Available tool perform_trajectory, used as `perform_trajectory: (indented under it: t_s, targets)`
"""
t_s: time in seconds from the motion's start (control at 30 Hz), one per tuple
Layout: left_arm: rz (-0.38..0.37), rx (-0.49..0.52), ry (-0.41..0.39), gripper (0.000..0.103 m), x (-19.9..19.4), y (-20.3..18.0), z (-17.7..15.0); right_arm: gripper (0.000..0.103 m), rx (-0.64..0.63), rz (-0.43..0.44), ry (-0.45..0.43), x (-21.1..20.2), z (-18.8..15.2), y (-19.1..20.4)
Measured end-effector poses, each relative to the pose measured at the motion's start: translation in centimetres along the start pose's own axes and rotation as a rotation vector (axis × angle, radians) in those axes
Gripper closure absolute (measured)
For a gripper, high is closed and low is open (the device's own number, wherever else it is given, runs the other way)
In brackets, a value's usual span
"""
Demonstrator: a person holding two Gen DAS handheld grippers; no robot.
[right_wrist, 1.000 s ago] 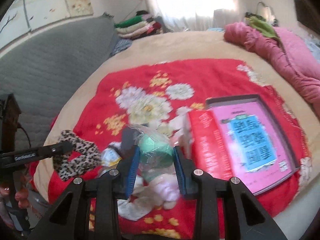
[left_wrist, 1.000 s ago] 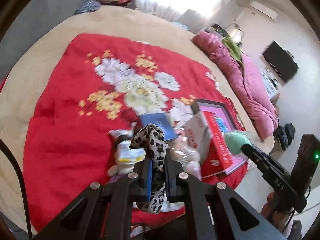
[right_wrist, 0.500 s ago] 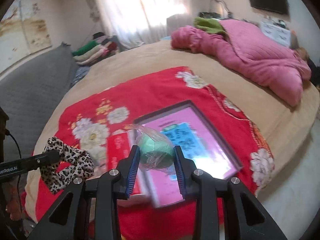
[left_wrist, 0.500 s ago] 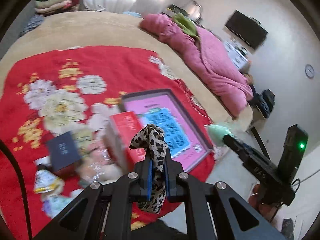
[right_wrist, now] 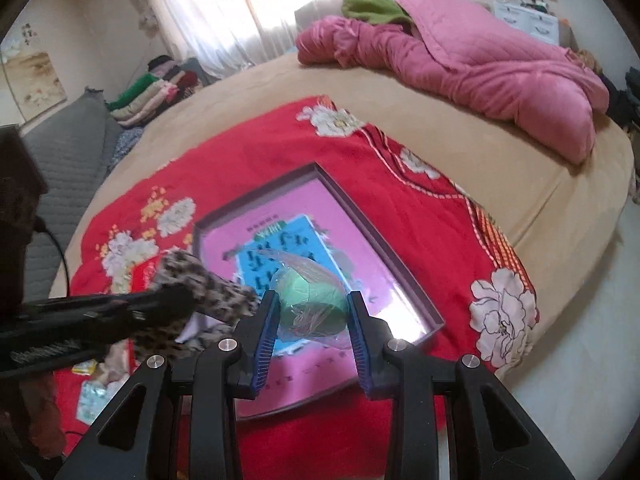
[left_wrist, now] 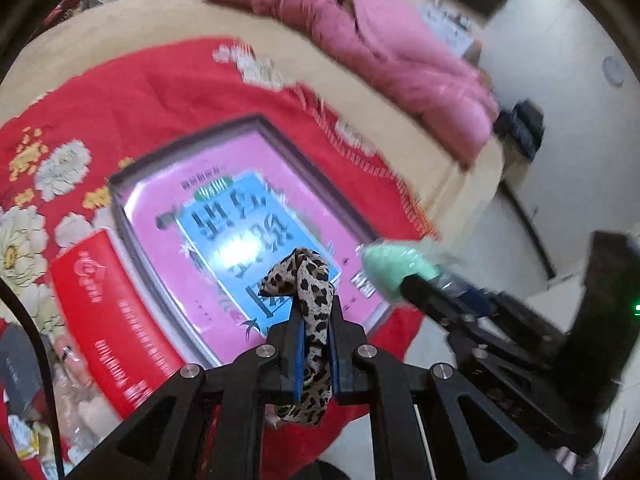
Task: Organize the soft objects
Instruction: 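Carry the leopard scrunchie and green ball onto the pink book box and release both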
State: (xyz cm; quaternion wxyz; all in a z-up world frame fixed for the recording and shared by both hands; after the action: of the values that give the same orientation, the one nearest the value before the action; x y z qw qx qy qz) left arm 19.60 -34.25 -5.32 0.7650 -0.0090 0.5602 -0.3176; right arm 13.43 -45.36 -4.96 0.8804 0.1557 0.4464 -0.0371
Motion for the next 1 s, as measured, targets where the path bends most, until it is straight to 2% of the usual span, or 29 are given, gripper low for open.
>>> perform_trajectory:
  t_s: [0.13,0.43,0.63,0.83,1.0]
  targets:
    - [0.036,0.016,0.096,0.093,3.8,-0.1,-1.0,0.068,-0.007,-0.016,0.021,1.5,-0.4,-0.9]
    - [0.107,0.029,0.153,0.092,5.6,0.5,-2.0,0.068,-0.033,-0.072,0.052,4.7,-0.9,-2.4]
    - [0.130,0.033,0.207,0.085,6.5,0.8,-2.2,0.067,-0.041,-0.103,0.077,6.1,-1.2,-2.8]
    - [0.128,0.028,0.214,0.070,6.3,0.9,-2.5,0.065,-0.021,-0.119,0.114,7.1,-2.1,-3.6]
    - [0.131,0.033,0.207,0.064,5.5,0.8,-2.8,0.064,-0.019,-0.134,0.133,7.3,-2.7,-3.9]
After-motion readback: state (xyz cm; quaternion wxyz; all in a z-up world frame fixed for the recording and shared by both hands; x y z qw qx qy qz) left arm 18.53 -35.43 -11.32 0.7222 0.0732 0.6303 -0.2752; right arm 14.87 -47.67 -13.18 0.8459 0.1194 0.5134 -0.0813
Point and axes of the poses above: each gripper's, at about its wrist camera, not at the fingertips, and x roughly the way its jaws point, y to its left, z to its top, the point moved 6 cm from there along x, roughly the way its jaws point, and after that the axes turned 1 degree about -z, right-handed, at the moved point
